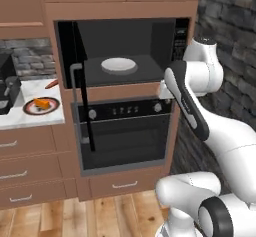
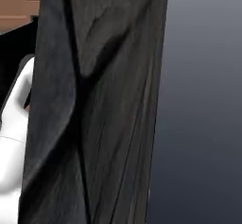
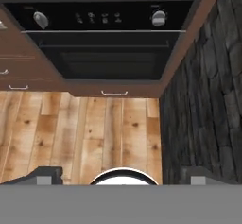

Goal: Pick the cheese from the counter and place it in the microwave.

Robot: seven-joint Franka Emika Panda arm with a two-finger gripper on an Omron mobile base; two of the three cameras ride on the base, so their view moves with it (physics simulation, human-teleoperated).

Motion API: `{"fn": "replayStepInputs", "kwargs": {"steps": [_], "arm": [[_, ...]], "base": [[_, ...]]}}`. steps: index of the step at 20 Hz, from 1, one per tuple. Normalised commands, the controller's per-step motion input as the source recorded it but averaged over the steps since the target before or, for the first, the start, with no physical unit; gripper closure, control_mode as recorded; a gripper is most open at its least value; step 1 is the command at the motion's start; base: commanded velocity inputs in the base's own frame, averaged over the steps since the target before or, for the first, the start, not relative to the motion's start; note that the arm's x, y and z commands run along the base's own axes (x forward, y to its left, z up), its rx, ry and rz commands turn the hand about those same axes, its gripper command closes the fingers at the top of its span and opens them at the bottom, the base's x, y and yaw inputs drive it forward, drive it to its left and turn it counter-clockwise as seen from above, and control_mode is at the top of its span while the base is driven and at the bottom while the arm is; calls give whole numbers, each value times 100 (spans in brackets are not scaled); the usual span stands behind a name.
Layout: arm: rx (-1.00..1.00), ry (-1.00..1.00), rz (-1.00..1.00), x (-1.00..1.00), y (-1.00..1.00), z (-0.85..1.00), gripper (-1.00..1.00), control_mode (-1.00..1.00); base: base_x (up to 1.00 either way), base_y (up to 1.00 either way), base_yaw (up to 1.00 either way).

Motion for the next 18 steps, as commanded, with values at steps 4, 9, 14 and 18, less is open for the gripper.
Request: {"fn": "replayStepInputs", "kwargs": {"steps": [4,9,14,18], "arm": [[0,0,0,0,0,0,-100,100],[0,0,0,0,0,0,-100,100],[0,0,0,0,0,0,-100,100],[0,0,0,0,0,0,-100,100]], "base": [[-100,8,0],[-94,79,0],[-31,100,-5],[-1,100,-10]]}}
